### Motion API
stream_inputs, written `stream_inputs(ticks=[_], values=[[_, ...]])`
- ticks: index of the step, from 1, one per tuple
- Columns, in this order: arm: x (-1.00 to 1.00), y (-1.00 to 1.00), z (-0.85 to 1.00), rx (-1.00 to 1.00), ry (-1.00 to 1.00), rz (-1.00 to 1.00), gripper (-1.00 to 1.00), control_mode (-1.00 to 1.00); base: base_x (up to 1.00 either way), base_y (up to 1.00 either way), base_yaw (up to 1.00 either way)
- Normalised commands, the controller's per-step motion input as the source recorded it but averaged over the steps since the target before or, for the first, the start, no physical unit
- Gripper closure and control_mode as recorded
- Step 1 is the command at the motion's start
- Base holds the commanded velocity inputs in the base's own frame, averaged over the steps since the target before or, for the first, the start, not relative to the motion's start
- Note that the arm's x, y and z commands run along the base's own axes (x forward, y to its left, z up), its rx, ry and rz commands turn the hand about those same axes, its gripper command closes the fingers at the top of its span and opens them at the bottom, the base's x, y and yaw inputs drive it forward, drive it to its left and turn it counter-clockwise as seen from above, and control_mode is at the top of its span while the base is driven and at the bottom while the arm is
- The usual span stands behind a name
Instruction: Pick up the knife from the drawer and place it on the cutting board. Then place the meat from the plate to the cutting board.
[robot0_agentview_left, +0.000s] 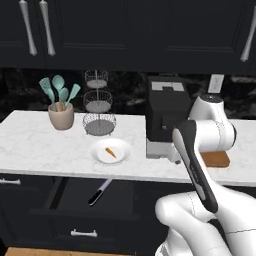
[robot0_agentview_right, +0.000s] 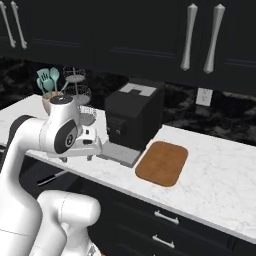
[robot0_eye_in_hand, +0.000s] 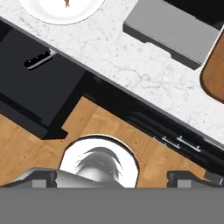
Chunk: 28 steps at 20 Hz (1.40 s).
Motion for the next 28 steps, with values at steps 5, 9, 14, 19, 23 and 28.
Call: stream_inputs(ticks=[5,9,14,19,23,28], values=[[0.0,0.0,0.0,0.0,0.0,0.0,-1.0,1.0,0.45,-0.1,0.01],[-0.04,0.0,-0.1,0.0,0.0,0.03,-1.0,-1.0,-0.06,-0.04,0.04],[-0.12,0.41,-0.55,-0.02,0.0,0.18,-1.0,-1.0,0.0,0.0,0.0],[0.0,0.79,-0.55,-0.01,0.0,0.1,-1.0,-1.0,0.0,0.0,0.0],[-0.02,1.0,-0.35,0.0,0.0,-0.05,-1.0,-1.0,0.0,0.0,0.0],[-0.01,0.97,-0.17,0.05,0.0,-0.2,-1.0,-1.0,0.0,0.0,0.0]])
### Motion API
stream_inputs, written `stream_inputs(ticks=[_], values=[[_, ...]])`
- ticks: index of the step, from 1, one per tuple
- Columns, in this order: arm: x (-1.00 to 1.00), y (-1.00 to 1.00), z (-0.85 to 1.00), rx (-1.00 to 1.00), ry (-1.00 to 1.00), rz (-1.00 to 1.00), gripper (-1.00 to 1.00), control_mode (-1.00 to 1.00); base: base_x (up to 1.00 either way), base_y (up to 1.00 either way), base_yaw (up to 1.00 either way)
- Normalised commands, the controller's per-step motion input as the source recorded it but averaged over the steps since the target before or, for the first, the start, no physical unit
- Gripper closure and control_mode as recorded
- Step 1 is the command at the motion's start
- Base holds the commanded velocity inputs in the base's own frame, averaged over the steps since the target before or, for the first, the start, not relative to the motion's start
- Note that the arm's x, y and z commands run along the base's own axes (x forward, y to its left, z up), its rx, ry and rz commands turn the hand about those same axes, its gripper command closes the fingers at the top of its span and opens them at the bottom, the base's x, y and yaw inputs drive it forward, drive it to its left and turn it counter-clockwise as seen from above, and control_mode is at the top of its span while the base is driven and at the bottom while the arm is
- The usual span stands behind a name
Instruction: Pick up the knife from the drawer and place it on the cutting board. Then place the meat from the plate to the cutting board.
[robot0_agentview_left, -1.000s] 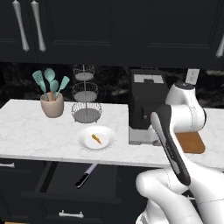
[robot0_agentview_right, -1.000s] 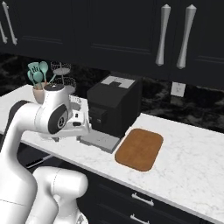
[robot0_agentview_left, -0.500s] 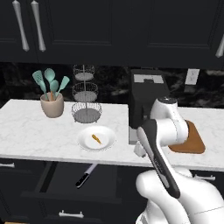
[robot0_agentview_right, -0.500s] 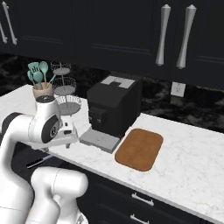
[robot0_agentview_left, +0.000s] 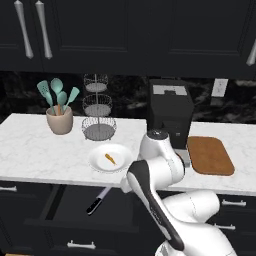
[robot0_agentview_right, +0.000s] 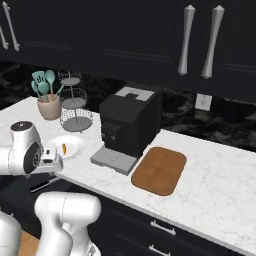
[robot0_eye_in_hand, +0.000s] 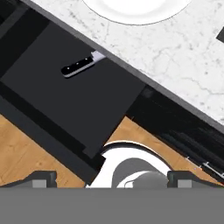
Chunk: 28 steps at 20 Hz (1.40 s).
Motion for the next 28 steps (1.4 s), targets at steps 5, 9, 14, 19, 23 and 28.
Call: stream_inputs(ticks=[5,9,14,19,23,28], values=[[0.0,0.8,-0.2,0.04,0.0,-0.38,-1.0,-1.0,0.0,0.0,0.0],[0.0,0.64,-0.22,0.0,0.11,-0.35,-1.0,-1.0,0.0,0.0,0.0],[0.02,0.54,-0.15,0.0,0.24,-0.17,-1.0,-1.0,0.0,0.0,0.0],[0.16,0.34,-0.34,0.0,0.2,-0.03,-1.0,-1.0,0.0,0.0,0.0],[0.18,0.29,-0.48,-0.02,0.06,0.0,-1.0,-1.0,0.0,0.0,0.0],[0.29,0.27,-0.52,-0.04,0.0,0.0,-1.0,-1.0,0.0,0.0,0.0]])
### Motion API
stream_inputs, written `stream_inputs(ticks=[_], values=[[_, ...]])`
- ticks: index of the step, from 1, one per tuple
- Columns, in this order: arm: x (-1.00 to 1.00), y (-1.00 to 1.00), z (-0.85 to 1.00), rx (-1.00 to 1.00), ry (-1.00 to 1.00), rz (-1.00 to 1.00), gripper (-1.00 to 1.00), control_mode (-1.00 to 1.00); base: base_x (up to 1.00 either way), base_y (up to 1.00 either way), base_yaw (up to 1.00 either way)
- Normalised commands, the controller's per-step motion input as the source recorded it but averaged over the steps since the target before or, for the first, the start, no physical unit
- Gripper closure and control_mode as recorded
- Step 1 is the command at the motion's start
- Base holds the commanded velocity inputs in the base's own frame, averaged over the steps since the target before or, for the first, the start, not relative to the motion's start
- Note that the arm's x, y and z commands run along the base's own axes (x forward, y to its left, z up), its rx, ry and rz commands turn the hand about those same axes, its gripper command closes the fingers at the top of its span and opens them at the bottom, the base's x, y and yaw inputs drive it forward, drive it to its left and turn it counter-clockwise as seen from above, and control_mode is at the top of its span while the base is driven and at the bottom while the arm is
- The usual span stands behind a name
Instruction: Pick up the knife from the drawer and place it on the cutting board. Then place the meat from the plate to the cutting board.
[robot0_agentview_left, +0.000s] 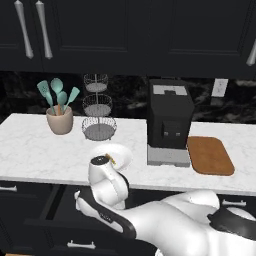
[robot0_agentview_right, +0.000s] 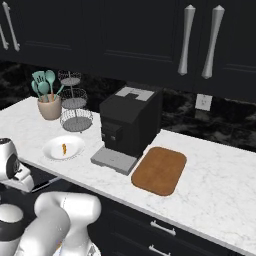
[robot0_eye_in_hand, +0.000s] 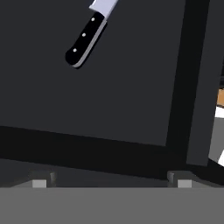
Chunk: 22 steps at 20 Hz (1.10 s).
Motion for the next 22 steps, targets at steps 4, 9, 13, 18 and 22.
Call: stream_inputs(ticks=[4,9,13,18,22], values=[[0.33,0.24,-0.42,-0.03,0.0,0.0,-1.0,-1.0,0.0,0.0,0.0],[0.29,0.19,-0.39,-0.02,0.02,0.0,-1.0,-1.0,0.0,0.0,0.0],[0.11,0.13,-0.44,0.0,0.04,0.0,-1.0,-1.0,0.0,0.0,0.0],[-0.11,0.18,-0.52,0.0,0.11,0.0,-1.0,-1.0,0.0,0.0,0.0],[-0.74,0.43,-0.55,-0.02,0.14,0.0,-1.0,-1.0,0.0,0.0,0.0]])
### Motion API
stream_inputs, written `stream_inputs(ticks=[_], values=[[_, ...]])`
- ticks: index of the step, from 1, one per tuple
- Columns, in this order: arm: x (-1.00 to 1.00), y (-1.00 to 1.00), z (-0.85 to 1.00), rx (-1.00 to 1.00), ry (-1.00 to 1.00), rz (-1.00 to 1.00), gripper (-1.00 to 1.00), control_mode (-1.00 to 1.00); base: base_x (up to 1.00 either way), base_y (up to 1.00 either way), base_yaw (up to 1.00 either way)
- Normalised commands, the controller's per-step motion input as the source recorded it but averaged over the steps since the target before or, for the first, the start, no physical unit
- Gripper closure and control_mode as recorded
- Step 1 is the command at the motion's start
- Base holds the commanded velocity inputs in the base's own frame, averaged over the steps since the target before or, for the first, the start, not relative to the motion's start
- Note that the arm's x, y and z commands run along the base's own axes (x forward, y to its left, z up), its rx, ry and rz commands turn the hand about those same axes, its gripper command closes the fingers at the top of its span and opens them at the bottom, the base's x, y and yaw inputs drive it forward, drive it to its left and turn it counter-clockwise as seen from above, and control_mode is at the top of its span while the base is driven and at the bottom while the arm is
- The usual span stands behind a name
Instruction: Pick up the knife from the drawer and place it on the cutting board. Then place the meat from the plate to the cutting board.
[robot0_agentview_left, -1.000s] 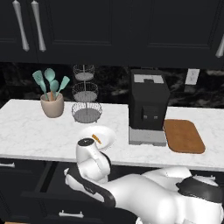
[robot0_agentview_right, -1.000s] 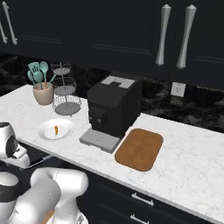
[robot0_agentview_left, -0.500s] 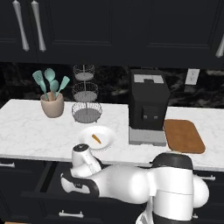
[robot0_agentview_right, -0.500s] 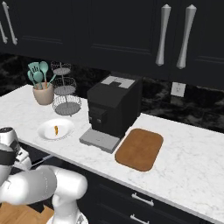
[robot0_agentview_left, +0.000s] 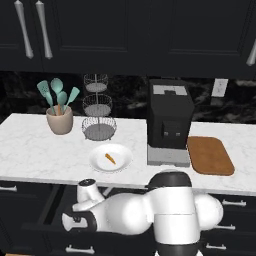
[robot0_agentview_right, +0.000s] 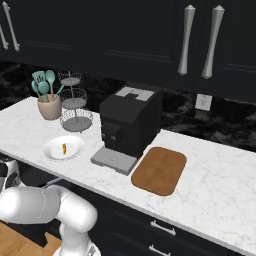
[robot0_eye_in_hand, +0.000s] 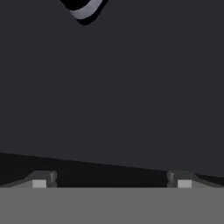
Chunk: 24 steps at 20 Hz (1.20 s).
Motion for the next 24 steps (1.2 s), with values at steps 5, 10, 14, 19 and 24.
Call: stream_inputs(ticks=[5,10,14,19,24], values=[[-1.0,0.54,-0.23,0.0,0.12,0.0,-1.0,-1.0,0.0,0.0,0.0],[-0.38,0.13,0.53,0.0,0.06,-0.02,-1.0,-1.0,0.0,0.0,0.0],[0.17,-0.33,0.86,0.0,-0.05,-0.03,-1.0,-1.0,0.0,0.0,0.0],[0.12,-0.31,0.2,-0.08,-0.24,0.0,-1.0,-1.0,0.0,0.0,0.0],[0.23,-0.12,0.0,-0.04,-0.19,-0.04,-1.0,-1.0,0.0,0.0,0.0]])
